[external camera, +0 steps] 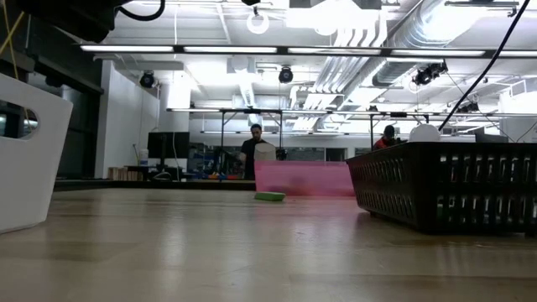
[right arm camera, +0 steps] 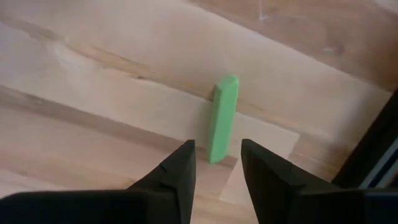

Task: Pick & Place School Supplies
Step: Put the green eraser into the black bin

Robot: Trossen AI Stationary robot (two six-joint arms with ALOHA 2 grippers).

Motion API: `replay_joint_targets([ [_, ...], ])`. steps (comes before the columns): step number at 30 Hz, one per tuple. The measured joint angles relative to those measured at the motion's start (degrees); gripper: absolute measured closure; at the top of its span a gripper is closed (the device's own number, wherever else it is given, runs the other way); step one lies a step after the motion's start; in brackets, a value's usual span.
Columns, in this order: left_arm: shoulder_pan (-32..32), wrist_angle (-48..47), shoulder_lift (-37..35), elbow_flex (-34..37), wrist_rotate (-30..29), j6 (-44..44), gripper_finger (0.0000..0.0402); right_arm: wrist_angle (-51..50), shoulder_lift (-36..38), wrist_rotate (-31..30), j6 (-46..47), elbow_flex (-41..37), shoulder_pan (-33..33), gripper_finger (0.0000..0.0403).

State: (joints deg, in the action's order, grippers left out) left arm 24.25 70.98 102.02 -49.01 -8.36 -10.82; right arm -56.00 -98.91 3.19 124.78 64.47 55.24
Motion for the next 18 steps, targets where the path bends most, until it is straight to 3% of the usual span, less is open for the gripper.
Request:
replay_joint_targets([
  [18,0.6,0.0,0.0,0.0,0.0,-0.1,0.0268,1.0,0.0,-3.8,-0.3,-1.3,0.7,0.0276],
])
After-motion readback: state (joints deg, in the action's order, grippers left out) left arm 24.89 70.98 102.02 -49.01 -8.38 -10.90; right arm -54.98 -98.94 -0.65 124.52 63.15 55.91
